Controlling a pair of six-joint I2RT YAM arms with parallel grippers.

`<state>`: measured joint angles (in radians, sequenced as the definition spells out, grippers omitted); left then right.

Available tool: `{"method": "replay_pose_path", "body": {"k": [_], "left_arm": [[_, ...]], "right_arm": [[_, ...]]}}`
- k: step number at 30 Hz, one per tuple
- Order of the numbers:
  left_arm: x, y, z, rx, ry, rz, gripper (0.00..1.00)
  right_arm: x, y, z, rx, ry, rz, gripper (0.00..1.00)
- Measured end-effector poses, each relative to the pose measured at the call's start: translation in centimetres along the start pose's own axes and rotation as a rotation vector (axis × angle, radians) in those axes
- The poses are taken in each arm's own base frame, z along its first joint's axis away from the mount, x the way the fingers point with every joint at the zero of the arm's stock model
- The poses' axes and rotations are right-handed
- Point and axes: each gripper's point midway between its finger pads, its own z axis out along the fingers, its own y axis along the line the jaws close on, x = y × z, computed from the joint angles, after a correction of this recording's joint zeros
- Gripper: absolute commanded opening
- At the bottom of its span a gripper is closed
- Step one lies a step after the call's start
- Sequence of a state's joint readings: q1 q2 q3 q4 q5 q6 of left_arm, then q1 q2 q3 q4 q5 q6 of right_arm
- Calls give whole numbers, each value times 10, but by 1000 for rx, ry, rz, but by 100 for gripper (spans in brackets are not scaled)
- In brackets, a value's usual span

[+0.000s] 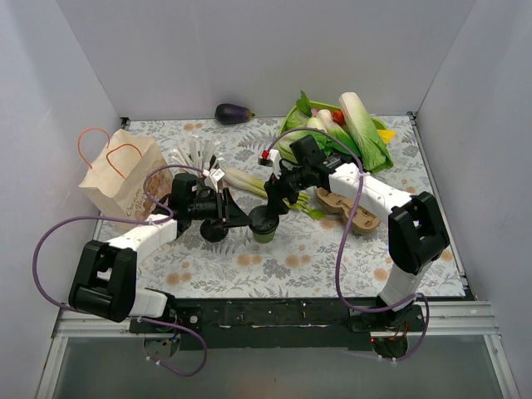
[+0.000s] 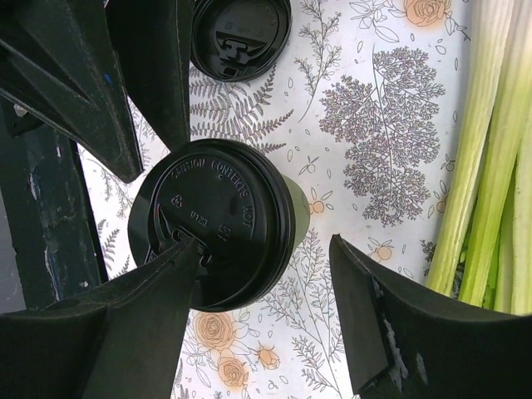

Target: Pack the takeout coffee

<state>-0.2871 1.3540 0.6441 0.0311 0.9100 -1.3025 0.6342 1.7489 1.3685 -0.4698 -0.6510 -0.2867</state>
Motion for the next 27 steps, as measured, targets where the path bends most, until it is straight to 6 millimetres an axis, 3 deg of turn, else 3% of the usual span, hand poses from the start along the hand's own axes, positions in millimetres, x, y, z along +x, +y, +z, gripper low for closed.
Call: {"method": "replay_pose_path", "body": {"k": [10,27], "left_arm": [[1,1,3,2,13,-8,39],[-3,-5,1,-14,34,10,47]], "right_arm": [[5,-1,0,0,8,10,73],[5,4,-10,-103,-42,123,88]]}}
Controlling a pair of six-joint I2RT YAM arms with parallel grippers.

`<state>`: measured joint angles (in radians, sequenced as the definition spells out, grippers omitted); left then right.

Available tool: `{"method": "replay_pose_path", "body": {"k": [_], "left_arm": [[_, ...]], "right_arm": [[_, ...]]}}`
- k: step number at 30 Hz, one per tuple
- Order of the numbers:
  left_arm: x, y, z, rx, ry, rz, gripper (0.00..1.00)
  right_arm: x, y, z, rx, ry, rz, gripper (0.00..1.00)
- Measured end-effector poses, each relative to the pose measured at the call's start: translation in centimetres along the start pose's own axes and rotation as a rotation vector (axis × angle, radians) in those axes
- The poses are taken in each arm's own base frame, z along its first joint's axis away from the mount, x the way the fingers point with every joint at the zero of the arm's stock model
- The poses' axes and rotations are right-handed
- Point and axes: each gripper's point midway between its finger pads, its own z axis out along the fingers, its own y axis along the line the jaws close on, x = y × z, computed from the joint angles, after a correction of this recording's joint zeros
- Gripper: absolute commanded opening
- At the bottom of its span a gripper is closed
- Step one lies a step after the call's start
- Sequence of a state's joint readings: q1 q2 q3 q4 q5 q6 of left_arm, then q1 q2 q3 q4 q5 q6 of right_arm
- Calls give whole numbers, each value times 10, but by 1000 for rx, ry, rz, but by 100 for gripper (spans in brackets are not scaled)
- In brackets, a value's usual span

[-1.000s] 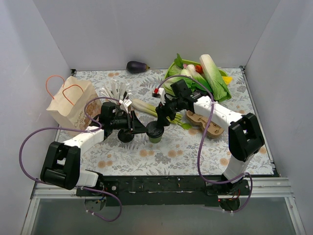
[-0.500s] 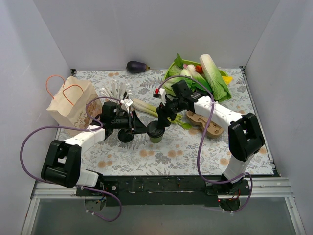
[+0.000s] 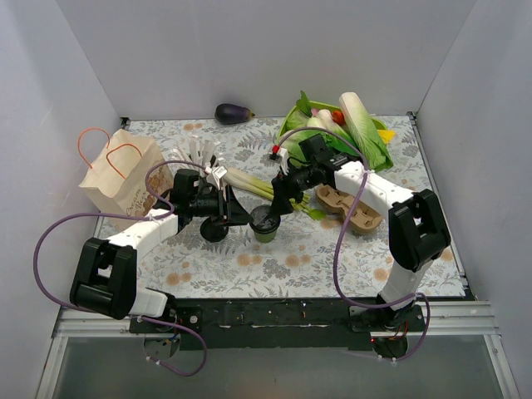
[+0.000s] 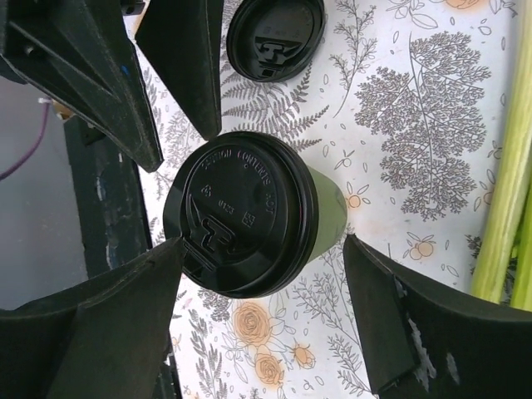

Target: Pack the takeout coffee

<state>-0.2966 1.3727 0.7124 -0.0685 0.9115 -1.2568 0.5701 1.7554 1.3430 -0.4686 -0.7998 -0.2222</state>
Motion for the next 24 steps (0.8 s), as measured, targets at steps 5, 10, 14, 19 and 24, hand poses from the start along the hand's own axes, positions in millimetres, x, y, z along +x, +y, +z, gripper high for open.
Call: {"method": "replay_pose_path", "body": {"k": [5,10,14,19,24], "left_arm": [[0,-2,0,11,2,-12,48],[-4,-10,3,74,2,-22,49],[-5,-7,8,84,8,-53,49],[-5,-3,11,78,13,-75,49],[-6,-1,12,72,10,-79,49]], "right_arm": [[0,0,-3,-73,-27,73,93],[6,2,-8,-167,-58,150,93],[15,1,-6,-217,-54,212,92],[22,0,0,-248,-46,254,90],[18,0,1,-255,-56,261,89]]}}
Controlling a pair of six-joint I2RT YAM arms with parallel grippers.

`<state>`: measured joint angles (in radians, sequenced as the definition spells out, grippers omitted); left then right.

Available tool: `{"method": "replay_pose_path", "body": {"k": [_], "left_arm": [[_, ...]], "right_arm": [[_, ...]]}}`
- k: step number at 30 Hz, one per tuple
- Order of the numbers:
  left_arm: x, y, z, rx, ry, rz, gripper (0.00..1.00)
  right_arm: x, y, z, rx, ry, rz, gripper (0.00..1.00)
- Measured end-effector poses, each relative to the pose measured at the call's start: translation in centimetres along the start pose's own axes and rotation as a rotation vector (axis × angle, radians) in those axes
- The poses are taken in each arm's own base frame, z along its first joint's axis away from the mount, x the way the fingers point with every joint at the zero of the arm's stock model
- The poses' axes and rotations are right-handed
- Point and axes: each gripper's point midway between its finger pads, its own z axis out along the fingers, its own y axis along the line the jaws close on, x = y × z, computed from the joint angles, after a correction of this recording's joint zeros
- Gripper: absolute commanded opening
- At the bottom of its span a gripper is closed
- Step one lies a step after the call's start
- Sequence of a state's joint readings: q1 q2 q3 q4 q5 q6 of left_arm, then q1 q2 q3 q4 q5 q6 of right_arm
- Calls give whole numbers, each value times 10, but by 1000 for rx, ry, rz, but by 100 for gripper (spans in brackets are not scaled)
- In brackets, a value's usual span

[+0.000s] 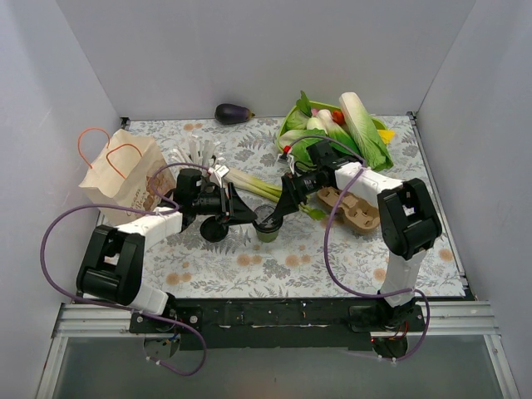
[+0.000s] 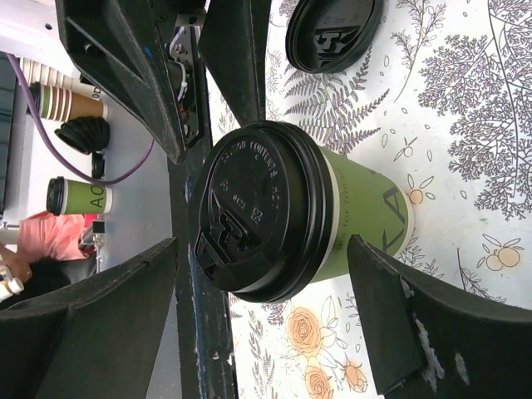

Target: Pack the takeout coffee

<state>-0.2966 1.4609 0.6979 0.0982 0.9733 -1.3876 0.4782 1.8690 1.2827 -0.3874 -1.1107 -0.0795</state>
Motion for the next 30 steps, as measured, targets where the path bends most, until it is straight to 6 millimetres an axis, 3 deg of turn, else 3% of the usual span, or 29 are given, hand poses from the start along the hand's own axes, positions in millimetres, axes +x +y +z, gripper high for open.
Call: {"method": "replay_pose_path", "body": {"k": [17,30], "left_arm": [[-3,9,7,21,-20,-27,47],[-8,18,12,41,-19,24,44]], "right_arm": [[13,-13,8,-15,8,73,83],[12,-16,8,-36,-2,112,80]]}}
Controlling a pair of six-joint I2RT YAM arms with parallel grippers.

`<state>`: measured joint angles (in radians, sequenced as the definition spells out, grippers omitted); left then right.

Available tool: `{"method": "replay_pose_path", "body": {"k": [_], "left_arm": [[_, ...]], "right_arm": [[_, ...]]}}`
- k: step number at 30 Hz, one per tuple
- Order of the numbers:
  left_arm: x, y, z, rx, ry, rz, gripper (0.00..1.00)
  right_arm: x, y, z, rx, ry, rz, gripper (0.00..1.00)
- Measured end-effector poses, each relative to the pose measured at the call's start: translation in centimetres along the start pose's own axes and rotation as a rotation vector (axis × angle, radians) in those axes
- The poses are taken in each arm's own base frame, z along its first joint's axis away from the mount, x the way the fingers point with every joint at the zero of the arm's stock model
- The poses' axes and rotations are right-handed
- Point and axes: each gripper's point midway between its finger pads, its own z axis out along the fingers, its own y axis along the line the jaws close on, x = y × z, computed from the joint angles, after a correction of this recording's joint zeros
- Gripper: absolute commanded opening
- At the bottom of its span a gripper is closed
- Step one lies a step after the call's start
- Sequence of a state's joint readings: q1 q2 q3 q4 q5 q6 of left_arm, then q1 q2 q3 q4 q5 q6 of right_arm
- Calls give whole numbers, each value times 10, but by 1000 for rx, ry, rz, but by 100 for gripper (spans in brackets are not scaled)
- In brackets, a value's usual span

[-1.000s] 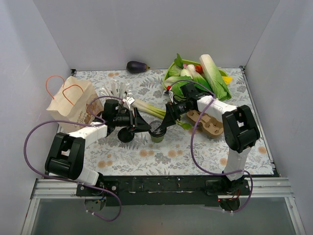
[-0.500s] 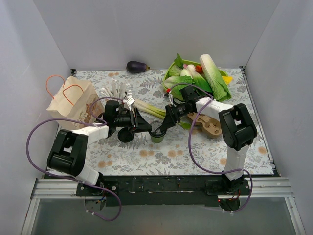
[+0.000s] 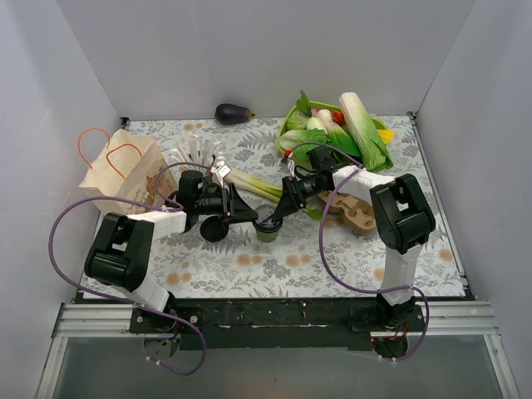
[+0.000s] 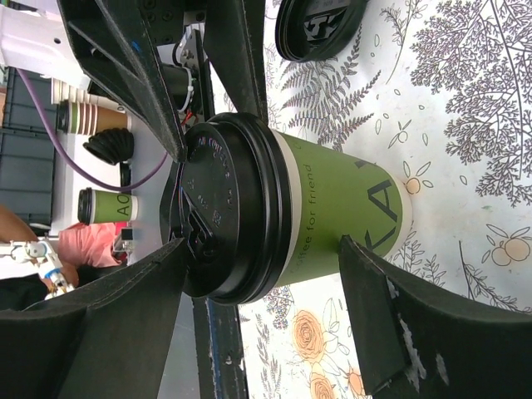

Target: Pack the takeout coffee

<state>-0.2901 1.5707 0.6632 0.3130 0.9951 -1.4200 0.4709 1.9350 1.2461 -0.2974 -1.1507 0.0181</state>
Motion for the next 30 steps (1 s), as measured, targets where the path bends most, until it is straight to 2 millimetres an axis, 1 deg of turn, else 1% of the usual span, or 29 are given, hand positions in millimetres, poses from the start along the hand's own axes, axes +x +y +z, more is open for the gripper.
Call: {"method": "replay_pose_path", "body": {"k": [7,11,16,30], "left_arm": [[1,1,1,10,6,15,43],[1,3,1,14,3,18,43],[7,7,2,14,34,-82,41],[9,9,2,6,36,-106,40]], "right_arm": [[-3,-2,1,11,-8,21,80],[-5,-3,1,21,-13,26,77],[3,-7,3,21,-14,51,76],[3,-10,3,35,-29,77,71]]}}
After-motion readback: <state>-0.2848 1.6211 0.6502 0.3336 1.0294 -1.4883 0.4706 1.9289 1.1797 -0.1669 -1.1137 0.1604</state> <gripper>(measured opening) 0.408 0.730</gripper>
